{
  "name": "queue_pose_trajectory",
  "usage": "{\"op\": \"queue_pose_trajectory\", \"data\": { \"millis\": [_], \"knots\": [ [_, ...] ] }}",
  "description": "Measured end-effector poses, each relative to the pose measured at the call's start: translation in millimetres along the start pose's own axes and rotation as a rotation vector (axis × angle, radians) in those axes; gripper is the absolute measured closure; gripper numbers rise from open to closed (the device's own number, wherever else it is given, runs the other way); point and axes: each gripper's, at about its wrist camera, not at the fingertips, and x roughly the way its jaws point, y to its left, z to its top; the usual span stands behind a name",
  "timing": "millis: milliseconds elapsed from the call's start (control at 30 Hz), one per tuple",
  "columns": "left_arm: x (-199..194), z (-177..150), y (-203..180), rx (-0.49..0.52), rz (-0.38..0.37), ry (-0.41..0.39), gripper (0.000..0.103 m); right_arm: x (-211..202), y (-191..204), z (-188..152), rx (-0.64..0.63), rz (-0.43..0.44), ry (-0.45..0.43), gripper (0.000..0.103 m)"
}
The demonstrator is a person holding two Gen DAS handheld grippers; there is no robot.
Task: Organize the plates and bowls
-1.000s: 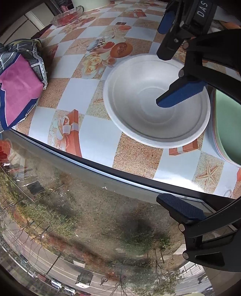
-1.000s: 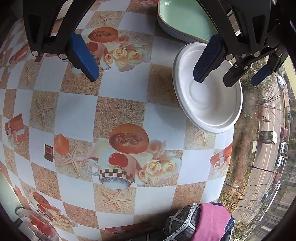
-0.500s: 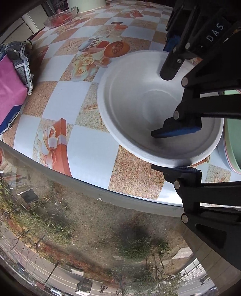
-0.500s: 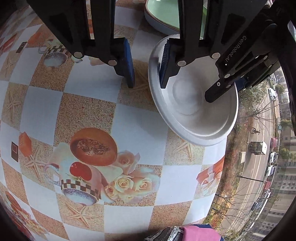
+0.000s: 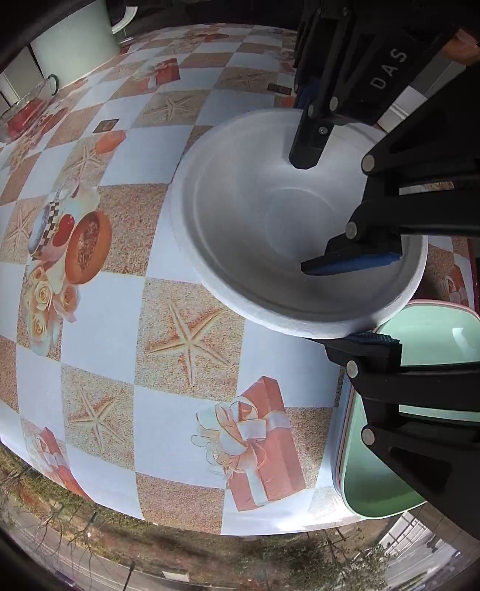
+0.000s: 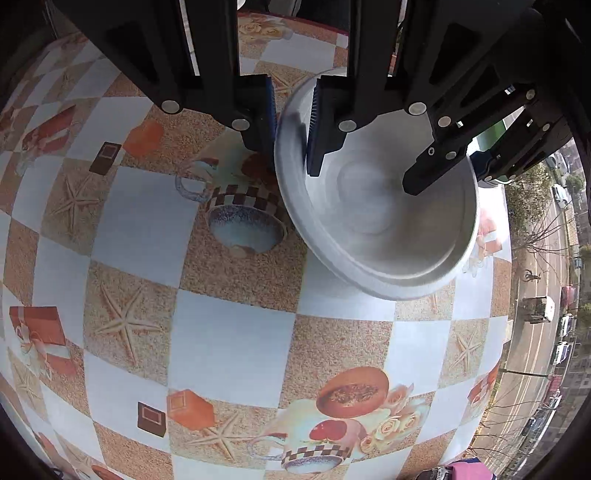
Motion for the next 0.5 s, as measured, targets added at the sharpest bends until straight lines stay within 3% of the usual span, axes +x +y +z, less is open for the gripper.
{"op": "queue_pose_trajectory", "data": {
  "millis": [300, 500],
  "knots": [
    [15.1, -13.6, -85.9, 0.147, 0.033, 0.023, 0.069, -3.8, -92.5, -37.9, 0.15, 0.008, 0.001, 0.087],
    [16.0, 6.1, -129.1, 0.211, 0.053, 0.025, 0.063, -0.2, -136.5, -49.4, 0.195, 0.048, -0.012, 0.087]
  ]
}}
